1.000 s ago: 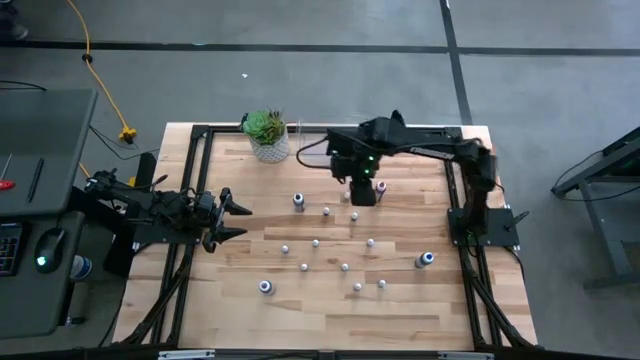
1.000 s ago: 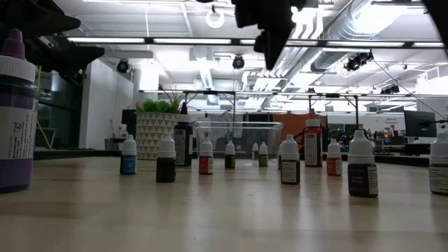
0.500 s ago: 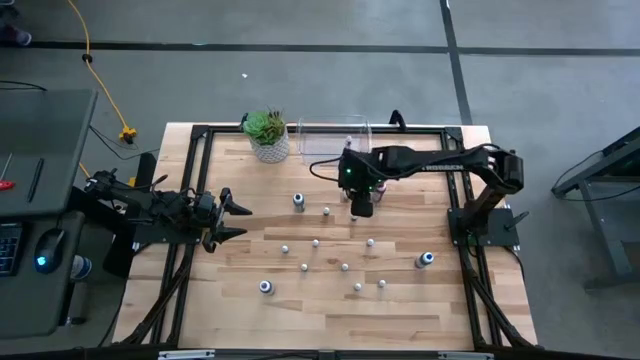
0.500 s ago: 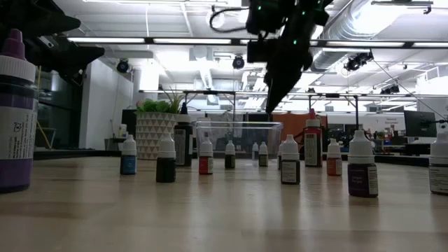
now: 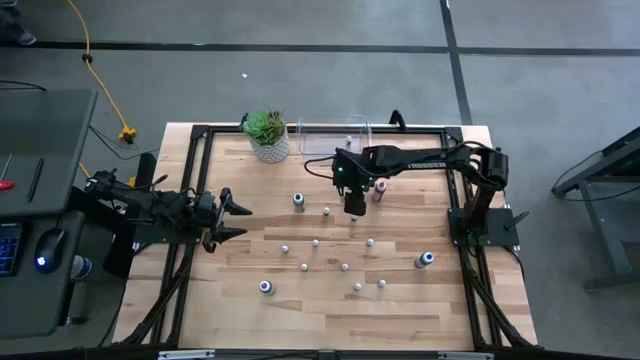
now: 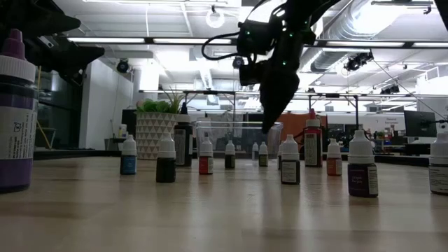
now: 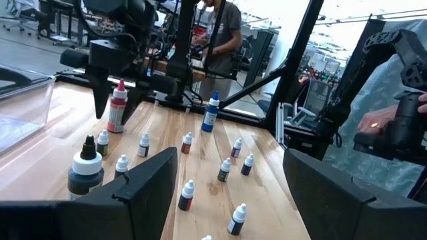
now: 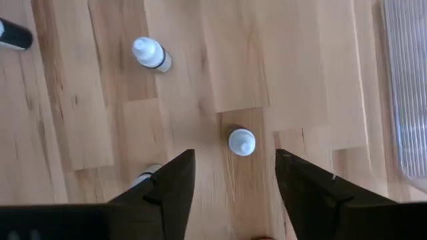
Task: Pick & Place food coloring
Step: Put the right small green food coloring bottle into the bin
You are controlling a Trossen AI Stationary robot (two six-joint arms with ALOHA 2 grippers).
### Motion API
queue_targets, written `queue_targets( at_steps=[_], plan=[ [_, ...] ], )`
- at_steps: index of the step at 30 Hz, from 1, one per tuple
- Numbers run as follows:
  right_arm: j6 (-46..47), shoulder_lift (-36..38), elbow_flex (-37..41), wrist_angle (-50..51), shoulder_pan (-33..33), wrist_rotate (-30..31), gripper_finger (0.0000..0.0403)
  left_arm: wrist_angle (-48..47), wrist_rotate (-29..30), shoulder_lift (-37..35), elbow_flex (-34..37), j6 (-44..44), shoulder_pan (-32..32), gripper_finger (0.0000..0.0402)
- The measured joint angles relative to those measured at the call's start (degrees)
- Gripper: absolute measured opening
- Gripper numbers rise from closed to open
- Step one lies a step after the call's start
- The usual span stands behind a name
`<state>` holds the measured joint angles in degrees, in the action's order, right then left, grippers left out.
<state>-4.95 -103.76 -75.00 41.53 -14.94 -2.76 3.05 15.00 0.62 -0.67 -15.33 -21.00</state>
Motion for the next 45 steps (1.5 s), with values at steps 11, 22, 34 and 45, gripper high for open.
queue_targets(
  at_steps=[11, 22, 34, 45],
  plan=[
    [0.6, -2.4, 1.9, -2.6, -0.5, 0.8, 0.0216, 0.0, 0.0, 0.0, 0.0, 0.0, 0.0, 0.0271],
    [1.5, -4.9, 1.8, -4.9, -1.2, -0.4, 0.021, 0.0, 0.0, 0.0, 0.0, 0.0, 0.0, 0.0271],
    [2.6, -5.2, 1.8, -5.4, -1.5, -0.7, 0.0154, 0.0, 0.0, 0.0, 0.0, 0.0, 0.0, 0.0271],
    [2.6, -5.2, 1.8, -4.7, -1.5, -0.7, 0.0084, 0.0, 0.0, 0.0, 0.0, 0.0, 0.0, 0.0271]
  ],
)
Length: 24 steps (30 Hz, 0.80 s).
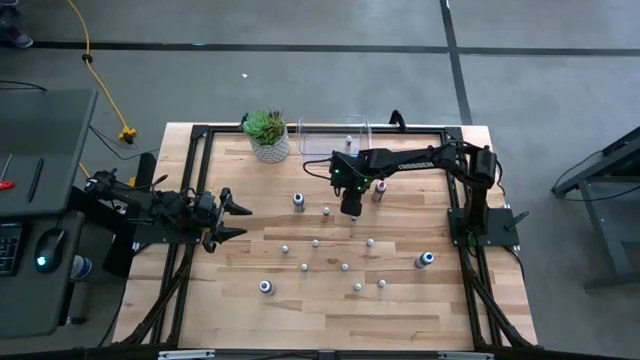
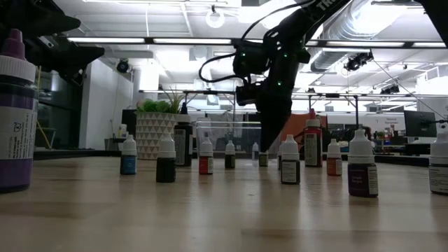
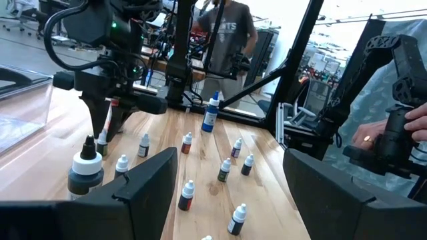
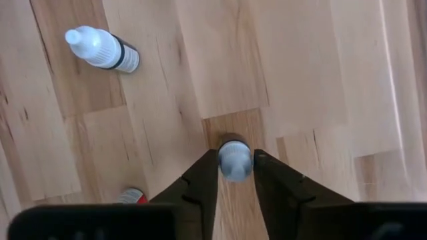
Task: Pick & Place food coloring
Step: Put the right small green food coloring bottle into the bin
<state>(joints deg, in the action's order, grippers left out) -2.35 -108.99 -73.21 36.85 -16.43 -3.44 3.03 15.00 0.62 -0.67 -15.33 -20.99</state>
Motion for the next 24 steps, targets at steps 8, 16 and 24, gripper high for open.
queue_targets(
  at_steps=[8, 16, 24],
  plan=[
    [0.0, 0.0, 0.0, 0.3, 0.0, 0.0, 0.0059, 0.0, 0.0, 0.0, 0.0, 0.0, 0.0, 0.0271],
    [2.5, 0.3, -0.1, 0.4, 0.0, -0.2, 0.0059, 0.0, 0.0, 0.0, 0.0, 0.0, 0.0, 0.0271],
    [4.4, 0.6, -5.4, 3.8, 0.0, -3.0, 0.0056, 0.0, 0.0, 0.0, 0.0, 0.0, 0.0, 0.0271]
  ],
)
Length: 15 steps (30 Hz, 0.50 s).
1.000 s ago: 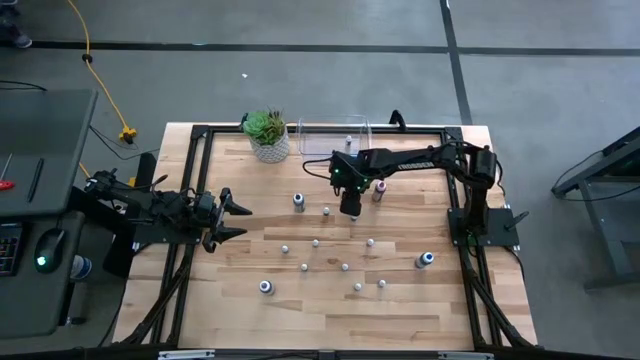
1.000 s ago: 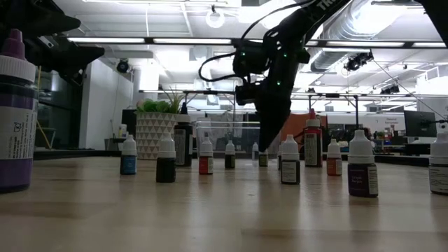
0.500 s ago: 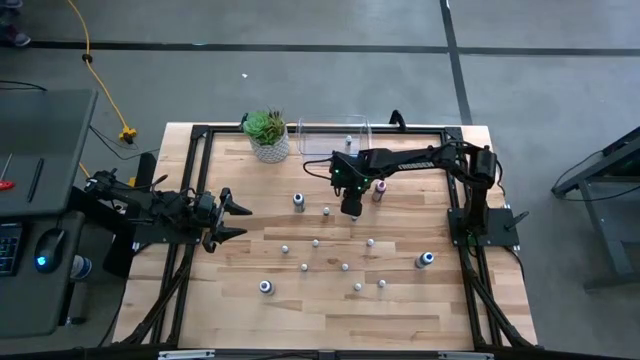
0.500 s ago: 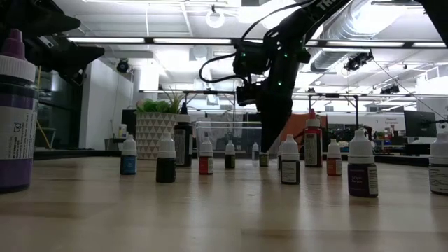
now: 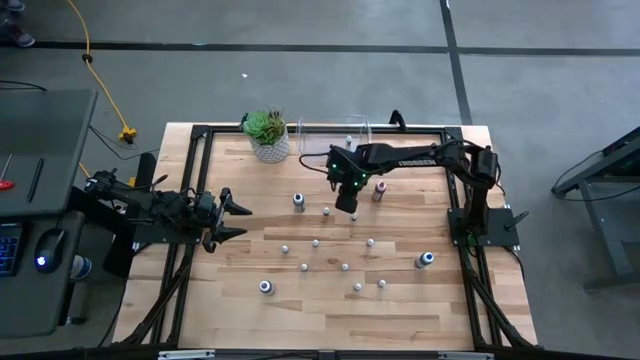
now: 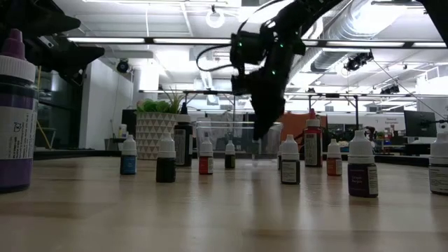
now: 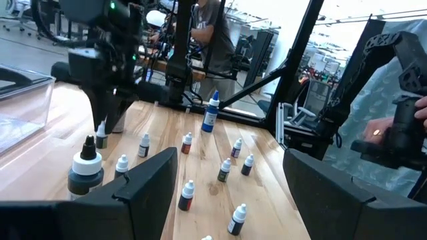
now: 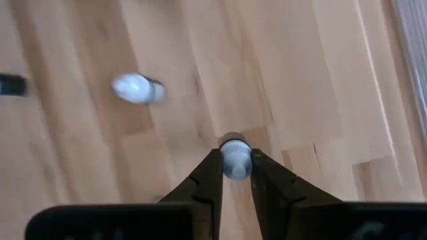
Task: Pick & Place food coloring
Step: Put the right small green food coloring bottle into the bin
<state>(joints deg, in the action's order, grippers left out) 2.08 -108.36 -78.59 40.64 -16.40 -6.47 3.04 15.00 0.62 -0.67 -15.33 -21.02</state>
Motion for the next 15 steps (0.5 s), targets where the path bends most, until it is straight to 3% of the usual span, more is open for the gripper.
queue_targets(
  at_steps=[15],
  plan=[
    [-0.2, 0.0, -16.9, 12.4, 0.0, -8.4, 0.0055, 0.0, 0.0, 0.0, 0.0, 0.0, 0.0, 0.0271]
  ],
)
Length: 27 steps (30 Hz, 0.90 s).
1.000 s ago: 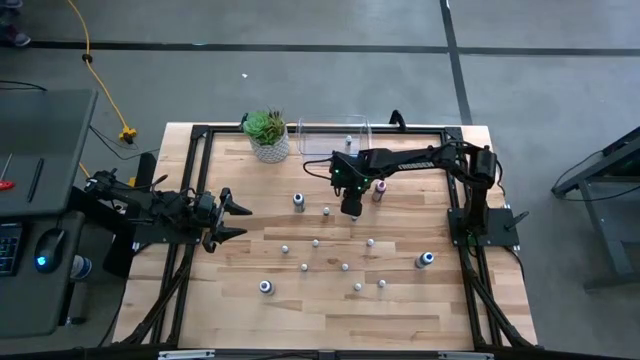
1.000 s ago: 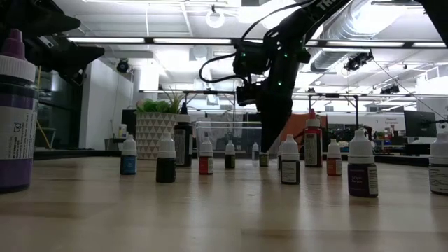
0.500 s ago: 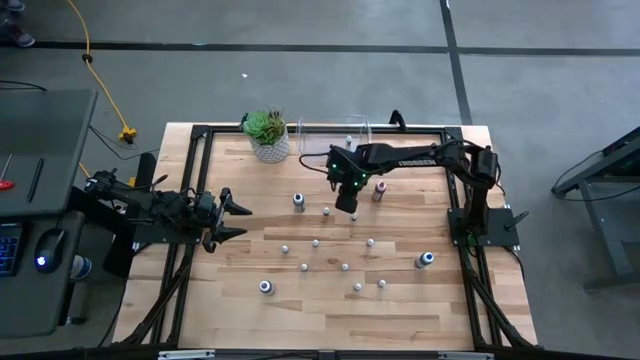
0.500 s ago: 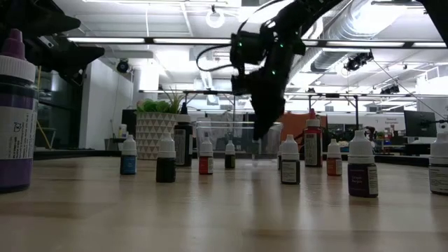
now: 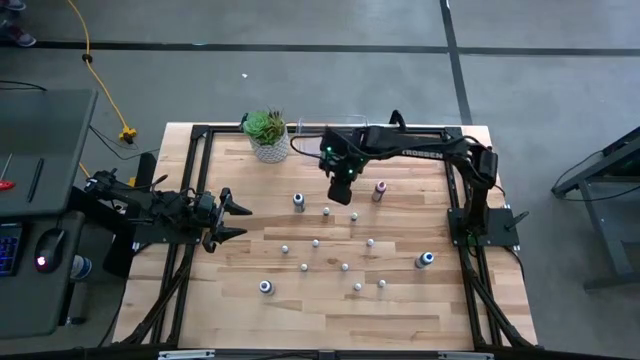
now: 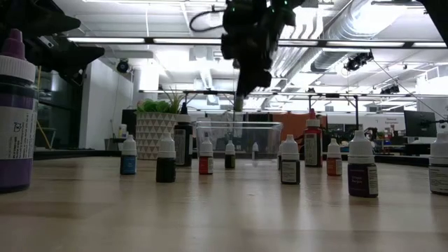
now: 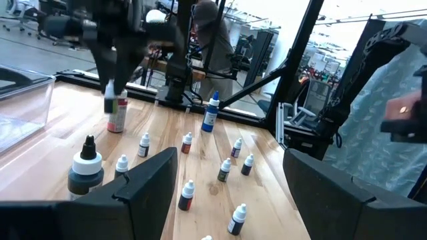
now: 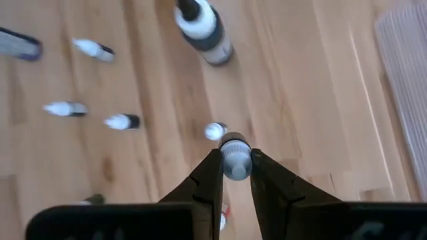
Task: Pick & Place food coloring
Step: Put the right small green food coloring bottle into the bin
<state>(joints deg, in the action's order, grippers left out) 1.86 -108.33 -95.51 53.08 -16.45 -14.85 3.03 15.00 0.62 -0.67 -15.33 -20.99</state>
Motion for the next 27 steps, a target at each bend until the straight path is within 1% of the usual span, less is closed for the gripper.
queue_targets(
  at_steps=[4, 8, 12, 17, 19, 22, 27],
  plan=[
    [-2.2, 0.0, -4.6, 3.0, 0.1, -2.7, 0.0051, 0.0, 0.0, 0.0, 0.0, 0.0, 0.0, 0.0271],
    [-4.2, 0.0, -8.5, 6.3, 0.1, -3.1, 0.005, 0.0, 0.0, 0.0, 0.0, 0.0, 0.0, 0.0271],
    [-9.5, 0.0, -11.5, 7.9, 0.1, -2.4, 0.0053, 0.0, 0.0, 0.0, 0.0, 0.0, 0.0, 0.0271],
    [-19.5, 0.0, -14.9, 7.0, 0.1, -1.9, 0.0051, 0.0, 0.0, 0.0, 0.0, 0.0, 0.0, 0.0271],
    [-22.9, 0.0, -15.8, 6.4, 0.1, -0.3, 0.005, 0.0, 0.0, 0.0, 0.0, 0.0, 0.0, 0.0271],
    [-26.2, 0.0, -16.3, 5.3, -0.1, 4.1, 0.0053, 0.0, 0.0, 0.0, 0.0, 0.0, 0.0, 0.0271],
    [-26.7, 0.0, -16.3, 1.5, -2.4, 11.3, 0.0054, 0.0, 0.0, 0.0, 0.0, 0.0, 0.0, 0.0271]
  ],
)
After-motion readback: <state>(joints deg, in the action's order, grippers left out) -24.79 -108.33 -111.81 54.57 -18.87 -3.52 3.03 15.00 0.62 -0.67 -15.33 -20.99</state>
